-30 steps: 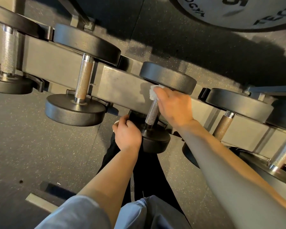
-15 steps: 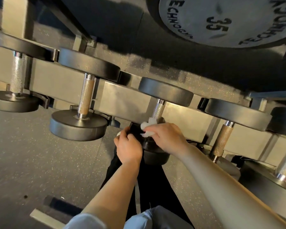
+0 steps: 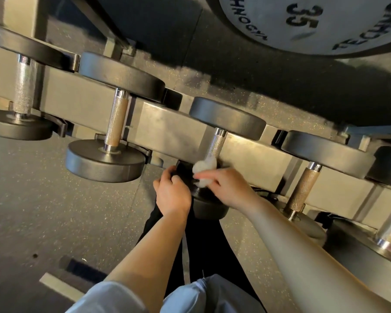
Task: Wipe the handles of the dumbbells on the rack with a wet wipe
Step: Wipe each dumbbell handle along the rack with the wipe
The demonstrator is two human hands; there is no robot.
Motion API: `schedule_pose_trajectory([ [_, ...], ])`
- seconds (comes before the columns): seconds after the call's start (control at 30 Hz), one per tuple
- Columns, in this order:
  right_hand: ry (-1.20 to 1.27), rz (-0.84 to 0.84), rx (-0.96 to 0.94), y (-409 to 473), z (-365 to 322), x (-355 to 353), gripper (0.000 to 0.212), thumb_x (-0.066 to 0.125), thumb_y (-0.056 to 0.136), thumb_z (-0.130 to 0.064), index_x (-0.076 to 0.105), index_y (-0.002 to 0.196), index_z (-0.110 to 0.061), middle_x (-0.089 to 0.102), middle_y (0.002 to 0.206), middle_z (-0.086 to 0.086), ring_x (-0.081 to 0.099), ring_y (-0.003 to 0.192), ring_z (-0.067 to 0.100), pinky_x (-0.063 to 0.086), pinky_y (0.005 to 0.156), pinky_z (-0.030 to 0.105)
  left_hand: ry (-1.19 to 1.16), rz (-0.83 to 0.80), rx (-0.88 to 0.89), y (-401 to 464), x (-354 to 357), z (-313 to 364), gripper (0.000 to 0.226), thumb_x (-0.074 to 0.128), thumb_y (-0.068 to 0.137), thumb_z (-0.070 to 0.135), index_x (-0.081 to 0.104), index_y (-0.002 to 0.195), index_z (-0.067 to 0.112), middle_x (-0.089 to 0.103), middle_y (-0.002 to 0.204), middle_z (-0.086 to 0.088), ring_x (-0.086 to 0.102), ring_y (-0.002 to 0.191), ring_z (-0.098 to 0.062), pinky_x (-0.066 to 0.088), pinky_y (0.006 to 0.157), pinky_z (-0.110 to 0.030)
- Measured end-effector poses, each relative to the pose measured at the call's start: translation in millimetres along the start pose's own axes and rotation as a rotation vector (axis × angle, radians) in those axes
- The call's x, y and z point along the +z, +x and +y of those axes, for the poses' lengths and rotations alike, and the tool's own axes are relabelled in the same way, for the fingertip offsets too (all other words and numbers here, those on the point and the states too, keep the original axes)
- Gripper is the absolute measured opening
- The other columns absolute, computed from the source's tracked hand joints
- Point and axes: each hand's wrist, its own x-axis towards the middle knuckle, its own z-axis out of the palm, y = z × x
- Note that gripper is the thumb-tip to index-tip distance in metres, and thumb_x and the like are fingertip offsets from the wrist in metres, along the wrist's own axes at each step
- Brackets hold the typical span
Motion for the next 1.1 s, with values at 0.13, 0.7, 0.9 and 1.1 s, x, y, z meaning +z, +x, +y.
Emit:
schedule_pose_trajectory([
  [0.13, 0.361, 0.150, 0.091, -21, -4, 0, 0.028, 0.051, 0.097, -0.023, 0.064, 0.118, -0.036, 0.062, 0.121, -0.009, 0.056, 0.105, 0.003, 0.044, 0.091, 0.021, 0.003, 0.001, 0.012, -1, -1, 0, 0.041, 0.033, 0.099, 0.017, 0.052, 0.134, 0.028, 0.040, 0.141, -0.005, 0.047, 0.122, -0.025, 0.029, 0.098, -0.030],
  [0.7, 0.503, 0.439, 0.552, 5, -19, 14, 0.034, 0.041, 0.101, -0.028, 0.054, 0.122, -0.005, 0.047, 0.119, 0.005, 0.050, 0.092, 0.017, 0.041, 0.081, 0.026, 0.146, -0.159, 0.036, -8, -17, 6, 0.051, 0.038, 0.101, 0.029, 0.024, 0.150, 0.023, 0.023, 0.149, -0.013, 0.045, 0.123, -0.035, 0.034, 0.102, -0.037],
  [0.9, 1.159, 0.877, 0.644, 30, -30, -28, 0.015, 0.062, 0.084, -0.008, 0.053, 0.090, -0.019, 0.057, 0.081, -0.003, 0.057, 0.077, 0.018, 0.047, 0.066, 0.028, 0.219, -0.476, -0.078, -29, -30, 11, 0.126, 0.089, 0.065, 0.019, 0.000, 0.151, 0.041, 0.004, 0.155, -0.009, 0.027, 0.136, -0.036, 0.054, 0.054, -0.025],
  [1.1, 1.111, 0.869, 0.540, 32, -36, 0, 0.010, 0.064, 0.087, -0.020, 0.057, 0.080, -0.023, 0.063, 0.080, 0.006, 0.055, 0.072, 0.023, 0.042, 0.067, 0.023, 0.432, -0.450, 0.017, -23, -25, 4, 0.134, 0.093, 0.057, 0.024, 0.001, 0.153, 0.033, 0.004, 0.152, -0.015, 0.024, 0.139, -0.035, 0.039, 0.093, -0.026],
])
